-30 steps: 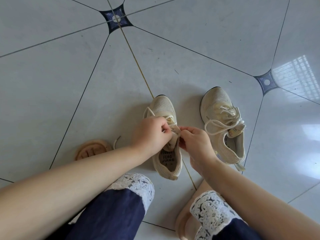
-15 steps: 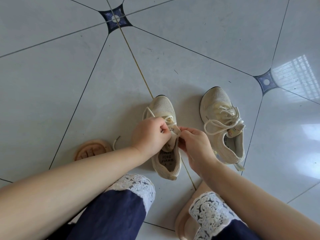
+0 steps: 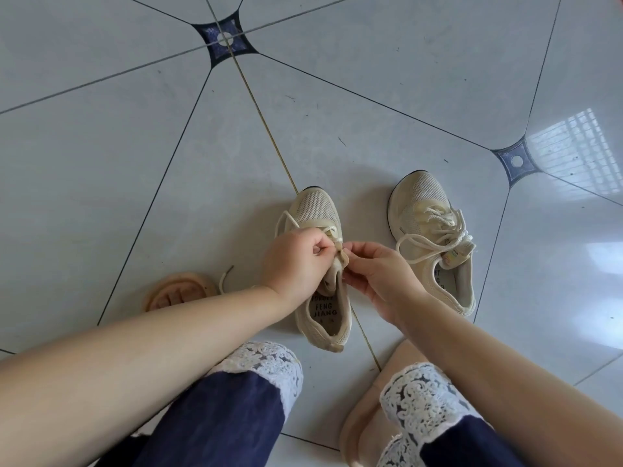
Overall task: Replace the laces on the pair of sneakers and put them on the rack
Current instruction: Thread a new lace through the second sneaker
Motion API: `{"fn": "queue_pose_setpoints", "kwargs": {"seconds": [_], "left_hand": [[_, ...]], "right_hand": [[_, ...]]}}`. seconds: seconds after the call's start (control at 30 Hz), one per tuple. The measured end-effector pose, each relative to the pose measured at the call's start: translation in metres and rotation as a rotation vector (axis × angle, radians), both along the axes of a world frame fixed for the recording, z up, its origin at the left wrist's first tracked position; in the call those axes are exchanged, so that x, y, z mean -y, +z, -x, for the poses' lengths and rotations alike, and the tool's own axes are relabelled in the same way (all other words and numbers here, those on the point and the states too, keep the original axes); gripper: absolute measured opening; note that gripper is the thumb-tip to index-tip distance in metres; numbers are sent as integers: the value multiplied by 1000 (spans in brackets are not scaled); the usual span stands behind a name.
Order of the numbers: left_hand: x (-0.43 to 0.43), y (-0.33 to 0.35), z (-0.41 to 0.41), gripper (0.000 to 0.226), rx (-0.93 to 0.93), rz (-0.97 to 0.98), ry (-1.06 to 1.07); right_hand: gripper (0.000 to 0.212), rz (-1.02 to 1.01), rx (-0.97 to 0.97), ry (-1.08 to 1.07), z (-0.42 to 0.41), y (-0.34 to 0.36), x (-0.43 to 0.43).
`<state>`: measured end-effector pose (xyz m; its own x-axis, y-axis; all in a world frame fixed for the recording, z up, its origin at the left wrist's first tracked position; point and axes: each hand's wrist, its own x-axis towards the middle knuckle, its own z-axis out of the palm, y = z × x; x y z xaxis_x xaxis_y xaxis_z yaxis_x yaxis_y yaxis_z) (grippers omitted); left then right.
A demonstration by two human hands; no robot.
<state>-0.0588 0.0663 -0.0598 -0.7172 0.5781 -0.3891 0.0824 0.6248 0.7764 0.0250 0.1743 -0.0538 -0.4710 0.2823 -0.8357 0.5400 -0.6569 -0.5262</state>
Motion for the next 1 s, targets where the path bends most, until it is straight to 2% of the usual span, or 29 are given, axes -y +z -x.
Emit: {"fn": "queue_pose_setpoints", "kwargs": {"seconds": [0.1, 0.23, 0.33, 0.4, 0.43, 0.53, 0.63, 0.7, 0.77, 0.93, 1.0], "left_hand": [[1, 0, 2, 8, 52, -16, -3], [10, 3, 4, 11, -17, -30, -52], [8, 11, 7, 39, -193, -85, -145], [3, 10, 9, 55, -260, 11, -292], [1, 9, 10, 54, -250, 61, -331], [0, 2, 9, 33, -265, 78, -317], [-1, -1, 8, 27, -291, 78, -299], [-1, -2, 9, 26, -288, 85, -305], [1, -3, 10, 26, -296, 86, -317], [4, -2, 11, 29, -314, 82, -342], [5, -2, 11, 29, -308, 92, -349]], "right_hand": [[13, -1, 7, 28, 2, 0, 1], [20, -180, 46, 141, 6, 0, 3], [19, -364, 62, 226, 7, 0, 5], [18, -422, 63, 260, 6, 0, 4], [17, -411, 54, 251, 6, 1, 4], [19, -322, 10, 177, 5, 5, -2], [19, -428, 46, 205, 6, 6, -6], [19, -486, 81, 112, 6, 8, -12], [22, -468, 76, -84, 7, 13, -25], [30, -502, -80, -566, 15, 44, -81], [29, -513, -131, -661, 17, 51, -95]]}}
